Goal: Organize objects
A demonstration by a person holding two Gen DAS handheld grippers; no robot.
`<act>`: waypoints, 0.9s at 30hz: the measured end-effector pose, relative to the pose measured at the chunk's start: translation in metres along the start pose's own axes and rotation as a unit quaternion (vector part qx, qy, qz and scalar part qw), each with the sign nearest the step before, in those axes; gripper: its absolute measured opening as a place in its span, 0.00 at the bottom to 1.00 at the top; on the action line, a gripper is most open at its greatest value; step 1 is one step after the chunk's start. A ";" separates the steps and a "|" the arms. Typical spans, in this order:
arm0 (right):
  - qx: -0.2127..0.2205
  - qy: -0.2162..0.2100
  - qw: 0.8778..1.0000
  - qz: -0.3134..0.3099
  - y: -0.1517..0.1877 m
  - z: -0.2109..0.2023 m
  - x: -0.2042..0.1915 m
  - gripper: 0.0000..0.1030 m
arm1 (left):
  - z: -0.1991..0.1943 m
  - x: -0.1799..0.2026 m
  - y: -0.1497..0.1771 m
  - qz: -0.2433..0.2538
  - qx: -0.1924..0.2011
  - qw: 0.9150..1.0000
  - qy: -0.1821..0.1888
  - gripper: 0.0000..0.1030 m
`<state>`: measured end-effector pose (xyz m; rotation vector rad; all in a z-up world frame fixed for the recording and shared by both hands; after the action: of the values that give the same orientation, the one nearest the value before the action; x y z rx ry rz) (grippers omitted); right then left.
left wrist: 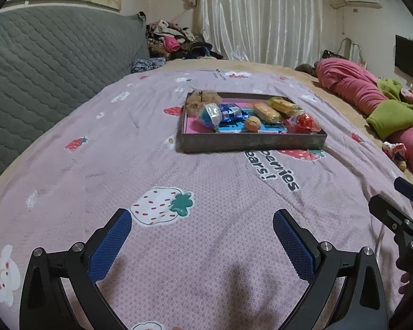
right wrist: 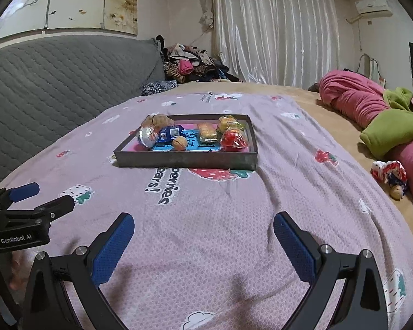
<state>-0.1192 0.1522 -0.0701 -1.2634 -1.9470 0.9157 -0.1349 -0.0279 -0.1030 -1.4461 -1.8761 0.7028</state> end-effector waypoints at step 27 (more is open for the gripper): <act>-0.006 0.004 1.000 0.001 0.003 0.013 0.003 0.99 | 0.016 0.000 0.006 -0.015 -0.009 1.000 0.007 0.99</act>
<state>-0.1295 0.1527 -0.0797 -1.2739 -1.9480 0.9010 -0.1431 -0.0268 -0.1179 -1.4272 -1.8942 0.6625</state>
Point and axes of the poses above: each gripper's, at about its wrist camera, not at the fingertips, and z roughly the way its jaws point, x to its right, y to its underside, the point moved 6 cm from there along z, roughly the way its jaws point, and after that the axes turned 13 degrees about -z, right-handed, at the moved point
